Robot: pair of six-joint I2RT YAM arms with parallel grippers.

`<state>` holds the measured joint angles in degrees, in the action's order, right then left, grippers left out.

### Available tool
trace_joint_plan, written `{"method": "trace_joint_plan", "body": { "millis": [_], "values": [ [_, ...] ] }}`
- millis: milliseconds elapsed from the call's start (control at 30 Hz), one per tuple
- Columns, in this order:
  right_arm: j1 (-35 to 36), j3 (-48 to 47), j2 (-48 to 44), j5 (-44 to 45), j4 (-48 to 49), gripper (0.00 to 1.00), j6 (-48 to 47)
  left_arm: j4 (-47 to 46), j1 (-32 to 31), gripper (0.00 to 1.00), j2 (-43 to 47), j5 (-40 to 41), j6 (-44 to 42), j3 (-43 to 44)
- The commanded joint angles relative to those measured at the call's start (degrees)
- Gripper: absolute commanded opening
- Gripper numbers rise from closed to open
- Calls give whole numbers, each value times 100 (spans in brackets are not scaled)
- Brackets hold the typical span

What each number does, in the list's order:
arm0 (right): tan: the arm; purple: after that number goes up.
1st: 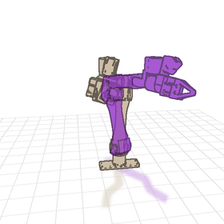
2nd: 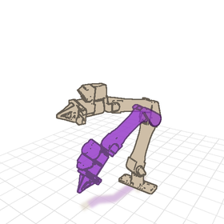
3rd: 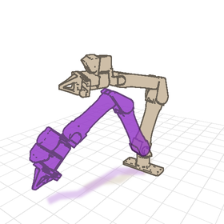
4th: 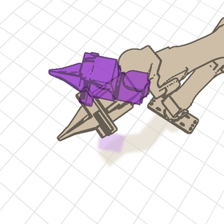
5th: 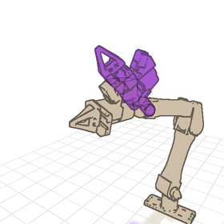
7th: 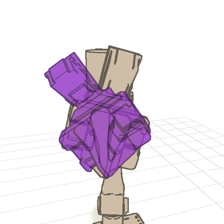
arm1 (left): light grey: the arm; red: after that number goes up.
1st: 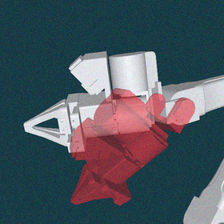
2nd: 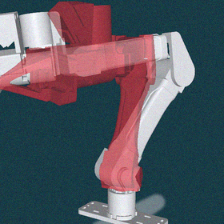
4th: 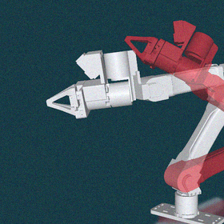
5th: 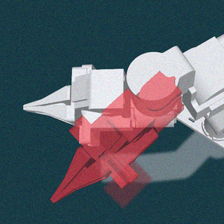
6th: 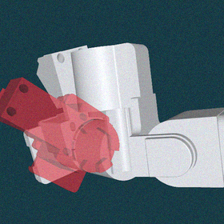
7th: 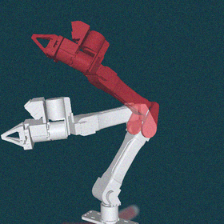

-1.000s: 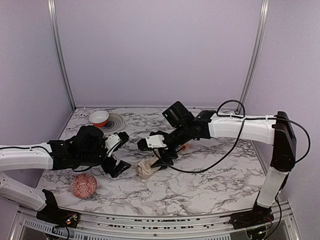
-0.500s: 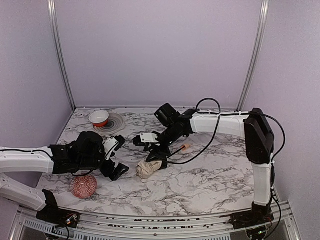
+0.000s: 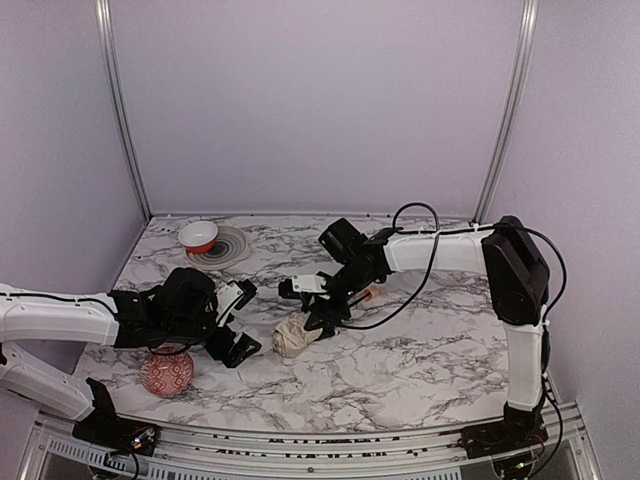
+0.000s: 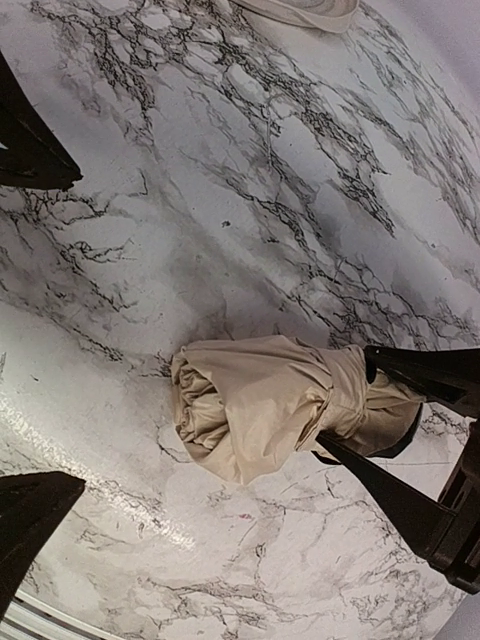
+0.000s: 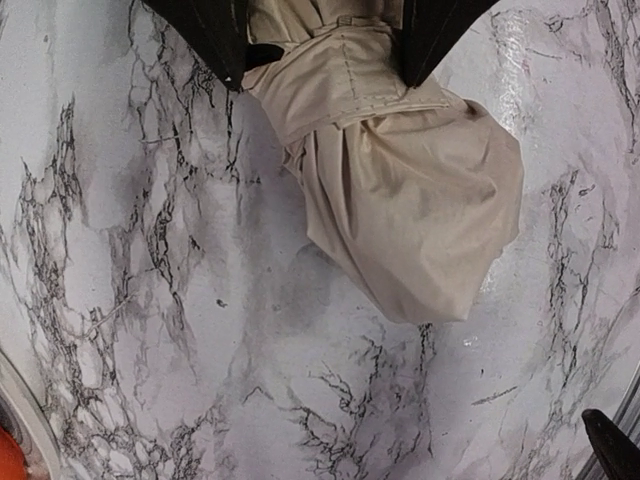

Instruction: Put away the umbrella

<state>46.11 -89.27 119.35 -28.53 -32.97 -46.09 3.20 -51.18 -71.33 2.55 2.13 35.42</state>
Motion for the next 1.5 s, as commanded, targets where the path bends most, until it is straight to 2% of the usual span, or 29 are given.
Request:
{"method": "trace_joint_plan", "body": {
  "millis": [0, 267, 367, 767, 900, 1067, 1267, 1467],
  "values": [
    [46, 244, -55, 205, -139, 51, -94, -70, 11, 99, -57, -206, -54, 61],
    [157, 406, -31, 593, -78, 51, -133, -74, 11, 99, -48, -272, -81, 70],
    [450, 415, 13, 862, -39, 51, -147, -74, 12, 99, -72, -303, -64, 70],
    [1254, 341, 86, 2404, -113, 54, -648, -48, 12, 99, -271, -428, -17, 173],
    [1476, 399, -8, 2620, -91, 57, -823, -36, 12, 99, -173, -330, -37, 202],
    [1675, 525, -87, 2796, -100, 64, -1200, -152, 25, 99, 247, 159, -25, 95],
    [1766, 375, 93, 2908, -138, 69, -1237, -115, 54, 99, 447, 333, -11, -63],
    [1918, 474, 393, 3774, 706, 70, -1230, -87, 79, 99, 558, 480, 77, -135]
  ]
}}
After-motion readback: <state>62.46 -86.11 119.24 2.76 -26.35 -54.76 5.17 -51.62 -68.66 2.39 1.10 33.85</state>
